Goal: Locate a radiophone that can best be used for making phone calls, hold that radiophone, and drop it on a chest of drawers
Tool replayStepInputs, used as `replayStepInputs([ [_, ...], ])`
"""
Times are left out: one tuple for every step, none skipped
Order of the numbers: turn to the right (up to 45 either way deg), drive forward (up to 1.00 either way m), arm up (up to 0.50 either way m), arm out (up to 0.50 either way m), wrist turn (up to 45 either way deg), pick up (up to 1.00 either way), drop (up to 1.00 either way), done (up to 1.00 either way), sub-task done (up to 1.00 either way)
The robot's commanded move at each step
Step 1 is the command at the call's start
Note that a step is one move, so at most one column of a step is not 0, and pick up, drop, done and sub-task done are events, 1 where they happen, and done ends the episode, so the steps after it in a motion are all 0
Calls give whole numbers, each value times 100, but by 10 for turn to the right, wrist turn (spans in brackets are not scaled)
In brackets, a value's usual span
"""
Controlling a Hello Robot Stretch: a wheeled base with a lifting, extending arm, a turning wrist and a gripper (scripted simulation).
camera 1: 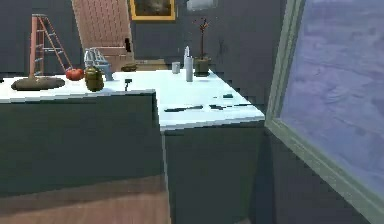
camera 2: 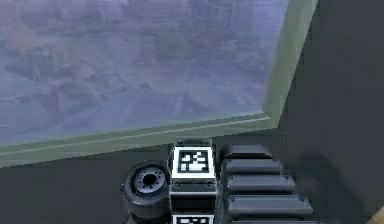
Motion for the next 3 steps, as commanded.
replayStepInputs([
  [-420, 0, 0, 0, 0, 0, 0, 0, 0],
  [0, 40, 0, 0, 0, 0, 0, 0, 0],
  [-120, 0, 0, 0, 0, 0, 0, 0, 0],
])
